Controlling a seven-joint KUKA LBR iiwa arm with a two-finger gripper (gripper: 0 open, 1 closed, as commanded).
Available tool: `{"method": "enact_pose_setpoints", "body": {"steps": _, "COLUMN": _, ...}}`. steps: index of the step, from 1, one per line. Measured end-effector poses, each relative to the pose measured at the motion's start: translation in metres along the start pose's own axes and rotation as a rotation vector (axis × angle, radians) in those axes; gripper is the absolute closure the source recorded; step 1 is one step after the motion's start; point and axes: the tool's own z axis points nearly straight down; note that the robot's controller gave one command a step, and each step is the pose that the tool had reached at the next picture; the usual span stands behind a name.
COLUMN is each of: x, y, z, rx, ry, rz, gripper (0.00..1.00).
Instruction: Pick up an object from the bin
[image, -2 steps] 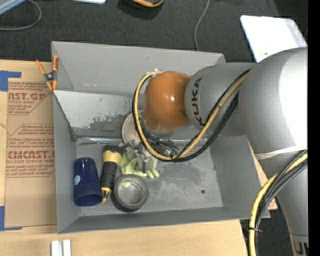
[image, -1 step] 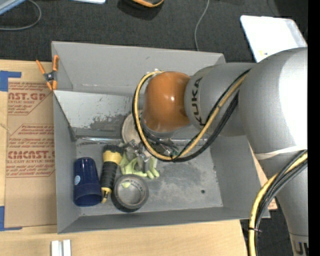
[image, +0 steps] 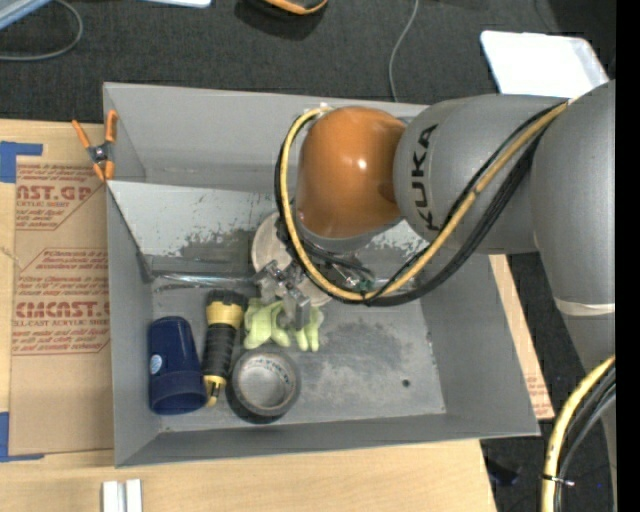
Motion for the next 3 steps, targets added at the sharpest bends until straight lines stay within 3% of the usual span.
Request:
{"method": "enact_pose_setpoints", "body": {"steps": 1, "x": 0.007, "y": -0.008, "z": -0.055, "rx": 0.002, "ry": -0.005, "rz": 0.024, "gripper": 1.00}}
{"method": "enact_pose_setpoints", "body": {"steps": 2, "x": 0.002, "y": 0.010, "z": -0.110, "rx": 0.001, "ry": -0.007, "rz": 0.016, "gripper": 1.00}}
{"method": "enact_pose_setpoints", "body": {"steps": 3, "x": -0.001, "y": 0.009, "z": -0.042, "rx": 0.000, "ry": -0.004, "rz": -0.066, "gripper": 1.00}}
